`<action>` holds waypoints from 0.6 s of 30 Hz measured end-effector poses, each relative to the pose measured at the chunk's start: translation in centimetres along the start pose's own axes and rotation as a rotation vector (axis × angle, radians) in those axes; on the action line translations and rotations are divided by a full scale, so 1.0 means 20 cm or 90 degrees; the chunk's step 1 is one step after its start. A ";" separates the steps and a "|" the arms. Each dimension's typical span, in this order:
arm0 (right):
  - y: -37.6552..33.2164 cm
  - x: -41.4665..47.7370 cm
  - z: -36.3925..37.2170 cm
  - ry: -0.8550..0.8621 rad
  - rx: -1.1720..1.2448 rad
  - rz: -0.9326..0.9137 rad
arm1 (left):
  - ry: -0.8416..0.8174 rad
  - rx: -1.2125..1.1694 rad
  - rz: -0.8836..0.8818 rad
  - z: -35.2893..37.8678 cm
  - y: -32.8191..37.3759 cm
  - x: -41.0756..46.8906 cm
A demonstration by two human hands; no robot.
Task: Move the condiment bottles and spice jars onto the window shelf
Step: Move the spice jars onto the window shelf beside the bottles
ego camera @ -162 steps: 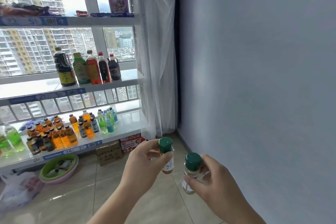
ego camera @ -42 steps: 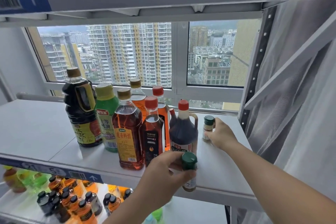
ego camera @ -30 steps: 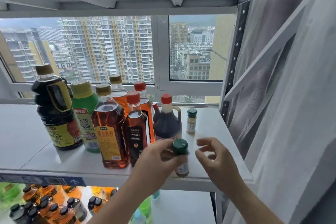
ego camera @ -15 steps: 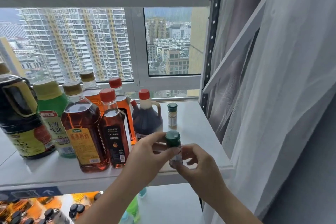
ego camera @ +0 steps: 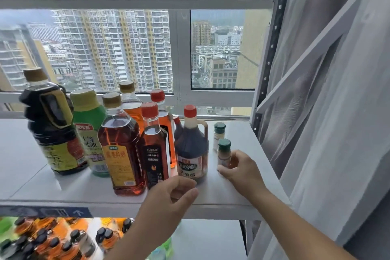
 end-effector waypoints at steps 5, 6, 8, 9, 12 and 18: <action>-0.01 0.10 0.02 -0.018 -0.017 0.023 | -0.013 0.009 -0.014 0.00 -0.03 -0.03; -0.01 0.11 0.02 -0.023 -0.016 0.029 | -0.014 0.007 -0.014 0.00 -0.03 -0.04; 0.00 0.14 0.03 -0.027 -0.018 0.038 | -0.012 -0.005 -0.015 -0.01 -0.04 -0.05; 0.00 0.15 0.03 -0.028 -0.016 0.041 | -0.010 -0.012 -0.016 -0.01 -0.05 -0.05; 0.00 0.17 0.03 -0.028 -0.008 0.048 | -0.011 -0.020 -0.025 -0.02 -0.08 -0.06; 0.03 0.17 0.04 -0.024 -0.017 0.064 | -0.014 -0.037 -0.036 -0.03 -0.10 -0.08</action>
Point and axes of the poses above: each hand's wrist, its own x-axis towards the middle knuckle, its own z-axis out of the palm, y = z × x, the point moved 10 cm from there along x, towards the middle knuckle, and after that the axes turned 13 degrees about -y, right-handed, at the moved point
